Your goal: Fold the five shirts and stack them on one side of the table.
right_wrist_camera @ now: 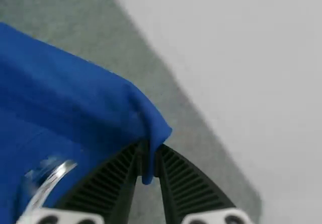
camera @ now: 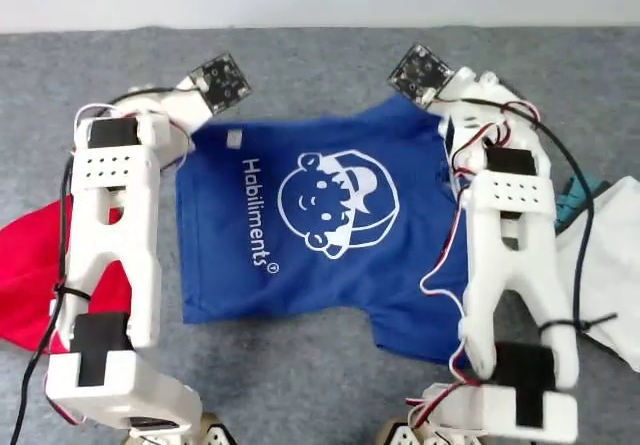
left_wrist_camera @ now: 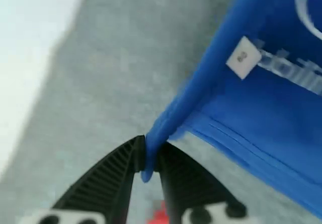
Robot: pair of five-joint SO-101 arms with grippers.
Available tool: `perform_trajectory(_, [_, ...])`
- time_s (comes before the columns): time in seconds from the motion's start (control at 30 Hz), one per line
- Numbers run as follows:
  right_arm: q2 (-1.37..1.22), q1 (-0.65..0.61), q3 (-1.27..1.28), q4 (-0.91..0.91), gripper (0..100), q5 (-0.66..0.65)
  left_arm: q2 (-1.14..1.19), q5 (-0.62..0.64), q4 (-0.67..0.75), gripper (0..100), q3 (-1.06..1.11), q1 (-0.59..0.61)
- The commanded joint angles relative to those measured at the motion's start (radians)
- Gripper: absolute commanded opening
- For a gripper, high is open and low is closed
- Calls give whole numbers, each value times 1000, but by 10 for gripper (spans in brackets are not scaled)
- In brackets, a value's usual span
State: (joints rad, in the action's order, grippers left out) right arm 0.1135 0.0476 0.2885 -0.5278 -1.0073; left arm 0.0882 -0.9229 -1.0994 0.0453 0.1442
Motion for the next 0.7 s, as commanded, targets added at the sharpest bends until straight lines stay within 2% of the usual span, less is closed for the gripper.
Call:
perform_trajectory(0.0, [127,18,-46,-251,10,-2,-64,-12,-144,14,-47,2])
perform_trajectory(0.23, [254,18,-46,-616,10,-2,-103,-12,-385,14,-47,-11])
perform_trajectory(0.57, [355,18,-46,-1116,10,-2,-94,-55,-589,14,-39,-46])
perform_trajectory(0.67, [358,19,-43,-1239,10,-2,-94,-55,-601,14,-19,-52])
